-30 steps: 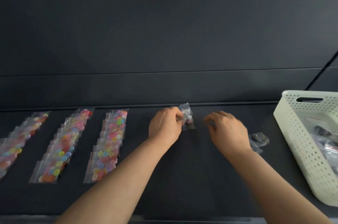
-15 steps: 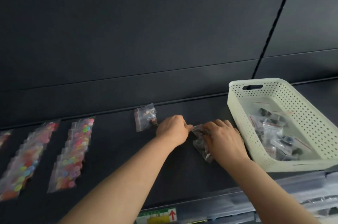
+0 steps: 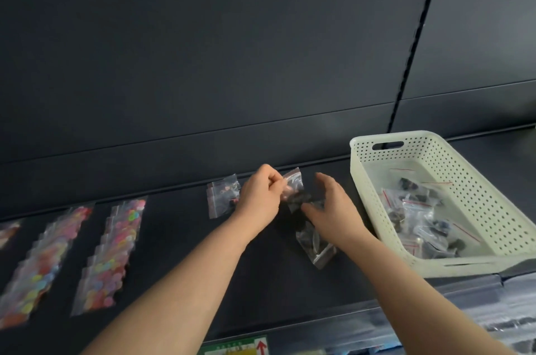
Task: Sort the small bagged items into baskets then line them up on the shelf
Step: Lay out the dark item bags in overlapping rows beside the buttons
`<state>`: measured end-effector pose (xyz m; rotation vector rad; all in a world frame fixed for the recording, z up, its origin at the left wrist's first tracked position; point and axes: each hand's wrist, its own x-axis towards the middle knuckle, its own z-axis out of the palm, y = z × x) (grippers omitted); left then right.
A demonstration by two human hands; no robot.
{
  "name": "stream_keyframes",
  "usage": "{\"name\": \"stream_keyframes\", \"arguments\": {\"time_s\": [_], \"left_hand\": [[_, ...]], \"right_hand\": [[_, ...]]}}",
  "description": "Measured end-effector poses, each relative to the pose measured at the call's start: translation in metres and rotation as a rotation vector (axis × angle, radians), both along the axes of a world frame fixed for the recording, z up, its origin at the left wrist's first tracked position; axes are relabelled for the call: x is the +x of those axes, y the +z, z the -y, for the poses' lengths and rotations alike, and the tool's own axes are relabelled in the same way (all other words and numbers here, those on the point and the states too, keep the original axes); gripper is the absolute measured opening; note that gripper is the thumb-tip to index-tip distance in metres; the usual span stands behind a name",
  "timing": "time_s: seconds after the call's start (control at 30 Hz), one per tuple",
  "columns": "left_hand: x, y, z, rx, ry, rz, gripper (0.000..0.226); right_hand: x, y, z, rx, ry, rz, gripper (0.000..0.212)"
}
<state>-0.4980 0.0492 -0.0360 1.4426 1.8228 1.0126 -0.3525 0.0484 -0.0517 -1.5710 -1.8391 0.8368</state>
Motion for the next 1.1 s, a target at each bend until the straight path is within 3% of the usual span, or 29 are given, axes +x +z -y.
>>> {"name": "stream_keyframes", "arguments": {"time_s": [0.1,0.2,0.3,0.37,0.43,0.53,0.63,0.77,0.97,1.1], "left_hand": [[-0.006,0.010,0.007,-0.004,0.007,0.171,0.016],[-0.014,0.012,0.012,-0.021,0.001,0.177,0.009],[-0.023,0.009,0.015,-0.018,0.017,0.097,0.004],[-0.027,0.009,0.018,-0.007,0.067,0.069,0.005],[-0.031,0.007,0.020,-0.019,0.101,0.093,0.007],[-0.037,0.002,0.026,-0.053,0.119,0.116,0.009],[-0.046,-0.008,0.035,-0.074,0.173,0.169,0.008],[-0.071,-0.022,0.047,-0.111,0.233,0.148,0.007],[-0.106,-0.033,0.052,-0.142,0.316,0.111,0.018],[-0.120,-0.035,0.038,-0.130,0.320,-0.007,0.024]], "right_hand": [[-0.009,0.002,-0.004,-0.108,-0.024,-0.251,0.053],[-0.015,0.001,-0.006,-0.103,-0.019,-0.265,0.024],[-0.017,0.000,-0.006,-0.133,0.009,-0.258,0.021],[-0.018,0.000,-0.003,-0.214,0.010,-0.427,0.014],[-0.021,0.001,-0.001,-0.284,-0.005,-0.546,0.013],[-0.030,-0.003,-0.002,-0.316,-0.066,-0.565,0.016],[-0.045,-0.006,0.006,-0.406,-0.011,-0.593,0.005],[-0.071,-0.018,0.009,-0.315,0.040,-0.333,0.039],[-0.108,-0.024,0.004,-0.047,0.085,-0.084,0.035],[-0.126,-0.023,-0.003,0.015,0.064,0.044,0.034]]}}
